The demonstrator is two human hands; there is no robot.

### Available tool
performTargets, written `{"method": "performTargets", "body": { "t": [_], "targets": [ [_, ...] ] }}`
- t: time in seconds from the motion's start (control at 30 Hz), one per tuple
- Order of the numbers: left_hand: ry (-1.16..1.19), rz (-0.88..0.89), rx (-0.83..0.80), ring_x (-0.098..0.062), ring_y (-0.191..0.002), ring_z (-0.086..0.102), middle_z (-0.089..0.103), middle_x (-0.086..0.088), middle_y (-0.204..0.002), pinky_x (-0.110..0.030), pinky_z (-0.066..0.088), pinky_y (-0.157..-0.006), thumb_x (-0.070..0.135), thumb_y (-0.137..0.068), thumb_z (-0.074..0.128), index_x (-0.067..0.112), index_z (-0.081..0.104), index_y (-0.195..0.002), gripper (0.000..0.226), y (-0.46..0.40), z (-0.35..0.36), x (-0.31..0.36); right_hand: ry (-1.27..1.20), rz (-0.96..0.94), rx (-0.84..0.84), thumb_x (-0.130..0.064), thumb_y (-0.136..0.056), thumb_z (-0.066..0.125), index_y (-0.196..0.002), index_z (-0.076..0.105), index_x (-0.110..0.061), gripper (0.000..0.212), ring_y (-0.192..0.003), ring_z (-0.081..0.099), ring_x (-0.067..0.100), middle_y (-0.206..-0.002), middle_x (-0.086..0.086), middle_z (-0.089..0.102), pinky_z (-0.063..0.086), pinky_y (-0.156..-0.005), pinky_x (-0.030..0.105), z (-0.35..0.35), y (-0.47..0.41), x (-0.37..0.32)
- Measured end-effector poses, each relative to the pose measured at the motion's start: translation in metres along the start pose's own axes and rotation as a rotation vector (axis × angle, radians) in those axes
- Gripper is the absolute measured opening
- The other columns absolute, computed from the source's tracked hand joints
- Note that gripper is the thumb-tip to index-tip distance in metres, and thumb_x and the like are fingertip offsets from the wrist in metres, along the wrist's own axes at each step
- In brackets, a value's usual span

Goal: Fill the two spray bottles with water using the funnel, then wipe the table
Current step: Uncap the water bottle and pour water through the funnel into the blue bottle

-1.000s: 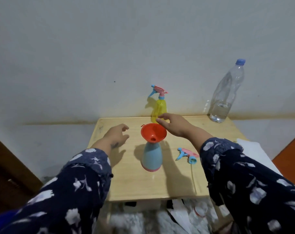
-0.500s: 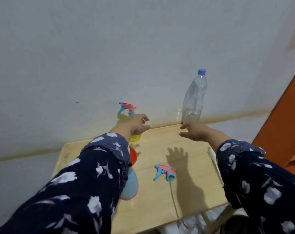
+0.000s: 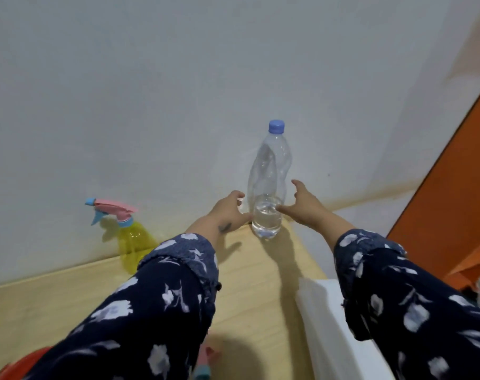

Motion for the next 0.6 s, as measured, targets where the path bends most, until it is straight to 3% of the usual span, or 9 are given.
{"method": "performTargets", "body": {
  "t": [0.1,0.23,0.37,0.53,0.6],
  "targets": [
    [0.161,-0.03,0.045,-0.026,-0.133,0.044,0.038,-0.007,-0.151,-0.031,0.04,-0.101,0.028,-0.088,0.069,0.017,0.026,-0.15,0.076,-0.03,0.028,0.003,-0.186,-0.018,0.047,-0.029,-0.081,0.073,-0.152,0.012,-0.019,0.094,-0.136,0.038,0.028,-0.151,0.012,0.033,0.04,-0.105,0.039,0.003,-0.033,0.006],
    [0.302,-0.054,0.12,-0.022,-0.138,0.04,0.035,-0.001,-0.153,-0.028,0.036,-0.105,0.028,-0.087,0.07,0.019,0.019,-0.153,0.084,-0.056,0.059,0.002,-0.342,-0.051,0.03,-0.031,-0.077,0.077,-0.147,0.023,-0.024,0.089,-0.122,0.05,0.024,-0.142,0.005,0.042,0.044,-0.092,0.029,0.022,-0.057,0.015],
    [0.422,-0.066,0.22,-0.018,-0.135,0.044,0.041,0.001,-0.151,-0.042,0.042,-0.108,0.031,-0.08,0.076,0.025,0.02,-0.153,0.092,-0.067,0.075,-0.007,-0.38,-0.085,0.122,-0.039,-0.071,0.08,-0.142,0.031,-0.029,0.087,-0.111,0.057,0.019,-0.123,-0.004,0.049,0.05,-0.093,0.034,0.031,-0.063,0.021],
    [0.477,-0.08,0.313,-0.014,-0.128,0.05,0.047,0.002,-0.147,-0.023,0.043,-0.096,0.005,-0.087,0.065,0.027,0.029,-0.151,0.076,-0.057,0.074,-0.01,-0.369,-0.084,0.17,-0.045,-0.065,0.079,-0.138,0.039,-0.032,0.084,-0.107,0.061,0.02,-0.116,-0.006,0.053,0.051,-0.094,0.04,0.03,-0.055,0.021],
    [0.466,-0.064,0.329,-0.012,-0.127,0.051,0.046,0.006,-0.147,-0.019,0.041,-0.092,0.008,-0.088,0.066,0.03,0.03,-0.15,0.075,-0.048,0.071,-0.011,-0.377,-0.079,0.177,-0.053,-0.058,0.078,-0.137,0.039,-0.035,0.089,-0.106,0.062,0.018,-0.116,-0.007,0.055,0.052,-0.093,0.042,0.028,-0.046,0.017]
  ]
}}
Point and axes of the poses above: each hand's wrist, its own y-axis away from the middle knuckle, its own z-axis out of the palm, x = y × z, the point moved 6 cm from there along -y, towards the middle knuckle
